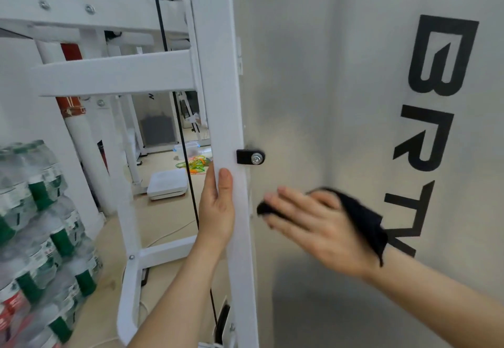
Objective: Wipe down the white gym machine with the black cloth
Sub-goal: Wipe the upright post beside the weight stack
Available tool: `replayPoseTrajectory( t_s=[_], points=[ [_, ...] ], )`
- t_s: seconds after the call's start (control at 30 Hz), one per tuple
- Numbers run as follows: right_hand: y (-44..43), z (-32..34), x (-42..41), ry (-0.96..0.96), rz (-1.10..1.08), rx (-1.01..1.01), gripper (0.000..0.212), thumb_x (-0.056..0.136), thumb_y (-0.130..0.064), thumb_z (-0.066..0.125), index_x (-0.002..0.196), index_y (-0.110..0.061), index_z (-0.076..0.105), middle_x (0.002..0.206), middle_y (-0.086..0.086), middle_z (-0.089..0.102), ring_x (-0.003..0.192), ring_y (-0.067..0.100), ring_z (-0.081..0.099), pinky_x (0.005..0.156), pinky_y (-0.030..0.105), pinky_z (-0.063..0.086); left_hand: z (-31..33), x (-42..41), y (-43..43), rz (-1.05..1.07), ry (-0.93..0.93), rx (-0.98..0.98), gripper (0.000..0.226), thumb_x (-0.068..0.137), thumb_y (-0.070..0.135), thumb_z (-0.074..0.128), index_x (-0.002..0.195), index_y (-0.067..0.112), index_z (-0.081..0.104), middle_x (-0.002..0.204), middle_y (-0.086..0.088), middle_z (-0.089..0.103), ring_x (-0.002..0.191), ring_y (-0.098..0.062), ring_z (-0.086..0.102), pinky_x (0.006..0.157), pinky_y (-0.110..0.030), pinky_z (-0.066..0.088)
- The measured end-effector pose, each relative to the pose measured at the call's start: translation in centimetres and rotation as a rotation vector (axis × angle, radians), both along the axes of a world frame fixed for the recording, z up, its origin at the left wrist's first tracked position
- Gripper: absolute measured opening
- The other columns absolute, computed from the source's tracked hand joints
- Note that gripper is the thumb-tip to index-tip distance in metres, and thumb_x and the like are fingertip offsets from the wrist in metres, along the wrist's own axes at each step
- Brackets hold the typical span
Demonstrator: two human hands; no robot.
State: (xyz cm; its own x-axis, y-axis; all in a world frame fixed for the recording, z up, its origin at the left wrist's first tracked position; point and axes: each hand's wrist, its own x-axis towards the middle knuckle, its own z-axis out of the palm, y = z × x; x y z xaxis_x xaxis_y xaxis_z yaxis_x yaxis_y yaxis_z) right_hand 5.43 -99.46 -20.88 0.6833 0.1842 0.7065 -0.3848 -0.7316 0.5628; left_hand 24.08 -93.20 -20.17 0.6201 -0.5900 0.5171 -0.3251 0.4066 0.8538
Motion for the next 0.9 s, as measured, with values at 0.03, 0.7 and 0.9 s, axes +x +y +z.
replayPoseTrajectory(
  t_s=[0.03, 0.7, 0.9],
  points=[
    [-0.2, 2.6, -0.5, -0.095, -0.035, -0.047, 0.032, 0.105, -0.019, 0.043, 0.126, -0.021, 0.068, 0.141, 0.003, 0.057, 0.130, 0.022, 0.054, 0.093, 0.038, 0.037, -0.5, -0.2, 0.1, 0.006, 0.030, 0.015, 0.048, 0.102, 0.042, 0.032, 0.145, 0.020, 0.039, 0.131, 0.034, 0.041, 0.120, 0.020, 0.037, 0.099, 0.000, 0.026],
    [-1.3, 8.8, -2.7, -0.477, -0.260, -0.104, 0.036, 0.098, -0.029, 0.055, 0.133, -0.024, 0.062, 0.146, 0.003, 0.051, 0.138, 0.026, 0.045, 0.103, 0.046, 0.040, -3.1, -2.6, 1.0, 0.073, 0.034, 0.015, 0.030, 0.106, 0.030, 0.025, 0.132, 0.029, 0.040, 0.101, 0.039, 0.036, 0.079, 0.043, 0.033, 0.070, 0.012, 0.022],
    [1.8, -5.0, 5.8, -0.309, -0.148, 0.084, 0.042, 0.094, -0.013, 0.050, 0.133, -0.023, 0.062, 0.152, 0.005, 0.043, 0.142, 0.020, 0.040, 0.108, 0.041, 0.031, -3.2, -0.7, 1.0, -0.029, 0.024, -0.002, 0.026, 0.103, 0.033, 0.032, 0.120, 0.029, 0.051, 0.109, 0.022, 0.063, 0.098, 0.016, 0.058, 0.083, -0.003, 0.039]
  ],
)
